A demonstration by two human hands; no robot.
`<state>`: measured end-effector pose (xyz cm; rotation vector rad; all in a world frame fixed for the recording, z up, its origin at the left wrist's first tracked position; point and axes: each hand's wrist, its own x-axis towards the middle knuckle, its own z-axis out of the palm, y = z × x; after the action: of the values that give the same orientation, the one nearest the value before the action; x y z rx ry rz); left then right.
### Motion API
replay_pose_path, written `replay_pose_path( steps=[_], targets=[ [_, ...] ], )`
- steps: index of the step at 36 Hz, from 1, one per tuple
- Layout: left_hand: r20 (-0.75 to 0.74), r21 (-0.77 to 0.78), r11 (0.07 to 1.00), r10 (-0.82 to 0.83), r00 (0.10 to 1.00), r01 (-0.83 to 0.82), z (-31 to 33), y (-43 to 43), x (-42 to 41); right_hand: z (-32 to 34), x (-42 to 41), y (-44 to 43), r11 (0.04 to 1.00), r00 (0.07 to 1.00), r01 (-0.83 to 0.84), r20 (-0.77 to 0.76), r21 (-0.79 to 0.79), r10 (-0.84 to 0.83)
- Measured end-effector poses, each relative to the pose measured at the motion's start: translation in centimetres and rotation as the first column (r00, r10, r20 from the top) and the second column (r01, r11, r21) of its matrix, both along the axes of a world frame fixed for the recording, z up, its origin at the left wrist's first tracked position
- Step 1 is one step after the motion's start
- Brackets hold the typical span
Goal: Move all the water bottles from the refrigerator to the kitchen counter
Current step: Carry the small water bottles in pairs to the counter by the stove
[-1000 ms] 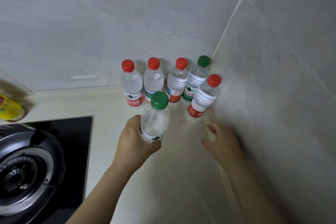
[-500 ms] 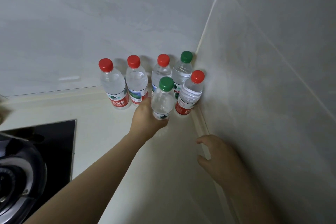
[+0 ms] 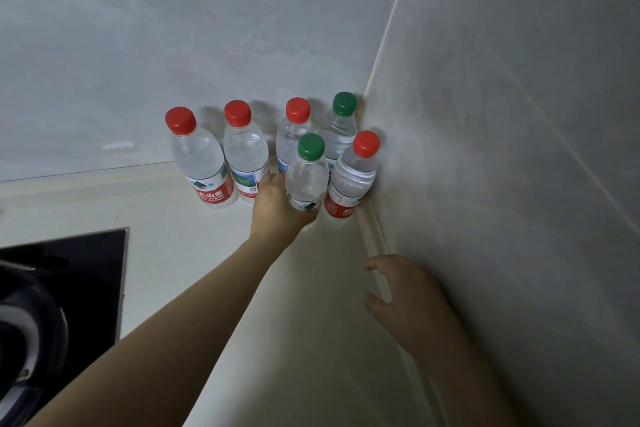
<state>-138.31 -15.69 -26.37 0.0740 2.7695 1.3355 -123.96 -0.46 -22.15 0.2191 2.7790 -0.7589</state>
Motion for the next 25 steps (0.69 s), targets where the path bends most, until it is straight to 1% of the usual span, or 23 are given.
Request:
replay_pose_path(
  steps=[8,12,17,21,25],
  targets=[
    [0.028,0.016,1.000,0.025,0.999,-0.026,-1.0,0.0,0.0,-0.2,0.1,0.0,1.000,1.000,-0.010,0.003,-0.002,0.010],
    [0.070,0.008,1.000,0.015,0.997,-0.016,-1.0,0.1,0.1,-0.1,0.1,0.0,1.000,1.000,-0.005,0.009,-0.004,0.005],
    [0.123,-0.042,0.999,0.001,0.992,0.005,-0.3,-0.5,0.6,0.4,0.0,-0.1,1.000,1.000,-0.003,-0.002,0.010,0.003],
    [0.128,-0.089,0.996,0.011,0.992,0.001,0.2,-1.8,1.7,1.1,0.0,-0.3,1.000,1.000,0.007,-0.017,0.023,-0.007],
    [0.089,-0.151,0.987,-0.035,0.995,0.048,1.2,-3.5,3.6,2.1,0.2,-0.8,0.998,1.000,-0.014,-0.004,0.053,0.014]
  ],
)
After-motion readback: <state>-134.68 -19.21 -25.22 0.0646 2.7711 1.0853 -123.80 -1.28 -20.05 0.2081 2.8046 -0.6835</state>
